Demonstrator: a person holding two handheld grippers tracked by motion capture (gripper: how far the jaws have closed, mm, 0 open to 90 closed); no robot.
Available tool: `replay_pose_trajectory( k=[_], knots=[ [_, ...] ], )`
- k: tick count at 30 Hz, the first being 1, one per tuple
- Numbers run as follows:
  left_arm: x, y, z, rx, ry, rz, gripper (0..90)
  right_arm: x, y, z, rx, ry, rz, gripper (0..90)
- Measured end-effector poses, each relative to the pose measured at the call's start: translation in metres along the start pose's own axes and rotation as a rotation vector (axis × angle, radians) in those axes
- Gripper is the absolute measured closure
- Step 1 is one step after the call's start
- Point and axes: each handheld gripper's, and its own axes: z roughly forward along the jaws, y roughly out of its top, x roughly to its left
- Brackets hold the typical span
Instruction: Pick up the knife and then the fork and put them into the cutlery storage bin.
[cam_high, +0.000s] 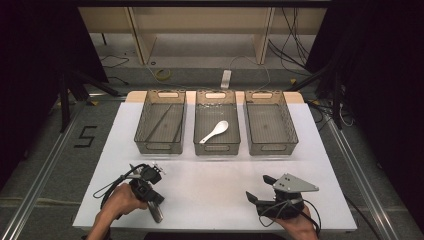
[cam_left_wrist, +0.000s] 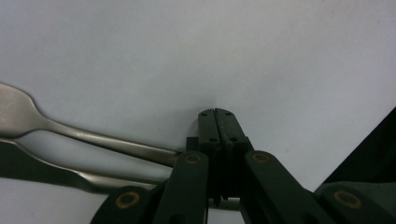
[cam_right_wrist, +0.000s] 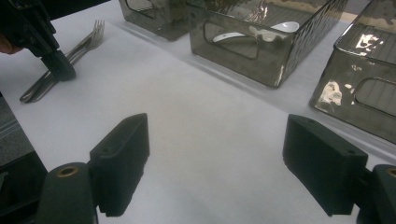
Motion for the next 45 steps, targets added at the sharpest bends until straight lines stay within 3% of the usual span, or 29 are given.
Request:
replay_pose_trajectory(
  k=[12, 27, 33, 45],
  knots=[
    [0.019, -0.014, -0.008, 0.070, -0.009, -0.027, 89.3, 0.001, 0.000, 0.001, 0.006, 0.001, -0.004, 23.8],
    [0.038, -0.029, -0.019, 0.128, 0.041, -0.081, 89.3, 0.001, 0.000, 0.001, 0.013, -0.002, -0.009, 23.7],
    [0.047, -0.037, -0.023, 0.125, 0.057, -0.120, 89.2, 0.001, 0.000, 0.001, 0.012, -0.001, -0.007, 23.7],
    [0.052, -0.042, -0.026, 0.119, 0.086, -0.145, 89.1, 0.001, 0.000, 0.001, 0.013, -0.002, -0.008, 23.8]
  ],
)
